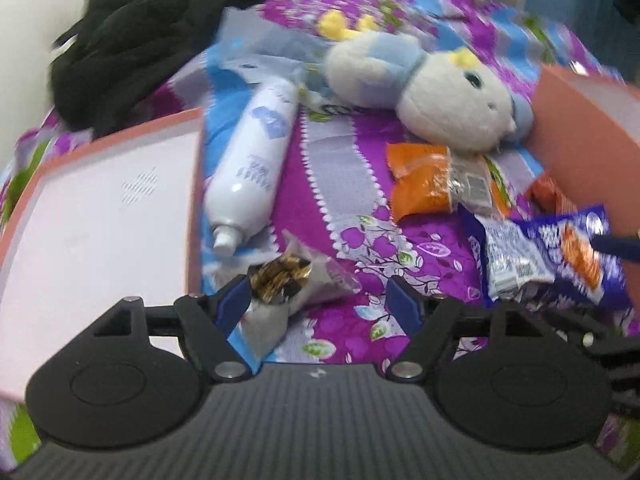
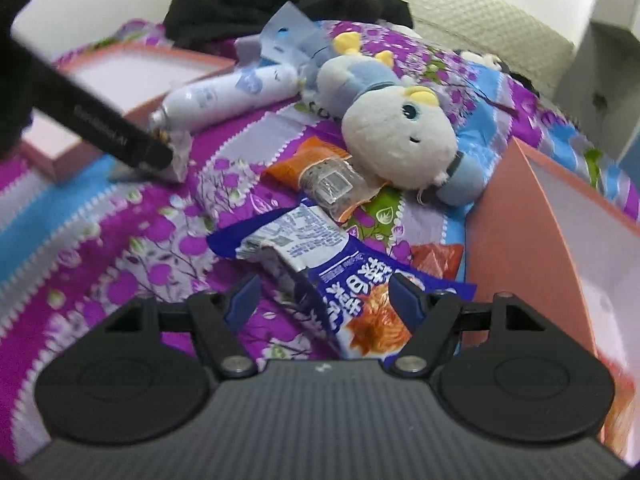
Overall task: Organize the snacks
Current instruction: 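Grasp the clear black-labeled bag with the left tool while the right grasps the blue wrapper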
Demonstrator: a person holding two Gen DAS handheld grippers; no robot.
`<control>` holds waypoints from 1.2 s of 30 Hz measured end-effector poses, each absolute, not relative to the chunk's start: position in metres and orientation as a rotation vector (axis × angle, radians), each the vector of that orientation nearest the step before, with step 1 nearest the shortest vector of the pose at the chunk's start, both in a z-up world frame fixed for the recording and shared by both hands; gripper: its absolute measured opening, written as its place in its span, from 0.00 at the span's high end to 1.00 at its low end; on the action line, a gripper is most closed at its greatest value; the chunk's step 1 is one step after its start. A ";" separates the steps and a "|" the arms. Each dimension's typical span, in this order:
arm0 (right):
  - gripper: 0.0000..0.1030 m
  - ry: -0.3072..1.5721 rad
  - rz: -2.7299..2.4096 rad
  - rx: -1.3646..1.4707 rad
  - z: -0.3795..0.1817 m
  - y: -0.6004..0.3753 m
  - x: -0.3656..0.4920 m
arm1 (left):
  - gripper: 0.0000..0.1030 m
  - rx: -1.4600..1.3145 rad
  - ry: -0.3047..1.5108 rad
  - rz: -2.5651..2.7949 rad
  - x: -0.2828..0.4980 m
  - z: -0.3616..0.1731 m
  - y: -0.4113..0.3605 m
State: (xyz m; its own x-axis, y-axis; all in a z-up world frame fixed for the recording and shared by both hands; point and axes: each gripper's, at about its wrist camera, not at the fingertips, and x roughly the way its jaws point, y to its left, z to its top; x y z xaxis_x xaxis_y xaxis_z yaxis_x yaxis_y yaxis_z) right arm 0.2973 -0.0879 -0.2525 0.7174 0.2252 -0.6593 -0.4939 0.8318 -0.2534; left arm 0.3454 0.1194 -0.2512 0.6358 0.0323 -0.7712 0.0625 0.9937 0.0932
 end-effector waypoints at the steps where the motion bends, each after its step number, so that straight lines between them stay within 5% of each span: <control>1: 0.34 0.661 0.421 -0.450 -0.255 -0.086 0.299 | 0.24 0.153 0.886 -0.026 0.350 -0.254 0.117; 6: 0.38 0.673 0.462 -0.508 -0.271 -0.078 0.306 | 0.24 0.269 0.915 -0.067 0.362 -0.268 0.111; 15: 0.59 0.671 0.488 -0.516 -0.280 -0.075 0.306 | 0.24 0.475 0.949 -0.100 0.370 -0.288 0.113; 22: 0.75 0.669 0.495 -0.506 -0.271 -0.077 0.303 | 0.50 0.425 0.957 -0.079 0.373 -0.289 0.125; 36: 0.88 0.644 0.460 -0.438 -0.238 -0.094 0.262 | 0.60 0.227 0.934 -0.070 0.321 -0.243 0.119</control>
State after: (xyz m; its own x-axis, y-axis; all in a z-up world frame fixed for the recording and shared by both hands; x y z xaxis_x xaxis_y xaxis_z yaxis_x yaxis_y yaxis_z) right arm 0.2615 -0.0939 -0.2382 0.7078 0.2682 -0.6535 -0.5316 0.8114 -0.2428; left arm 0.3211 0.1193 -0.2430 0.5944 0.0383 -0.8033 0.1582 0.9738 0.1634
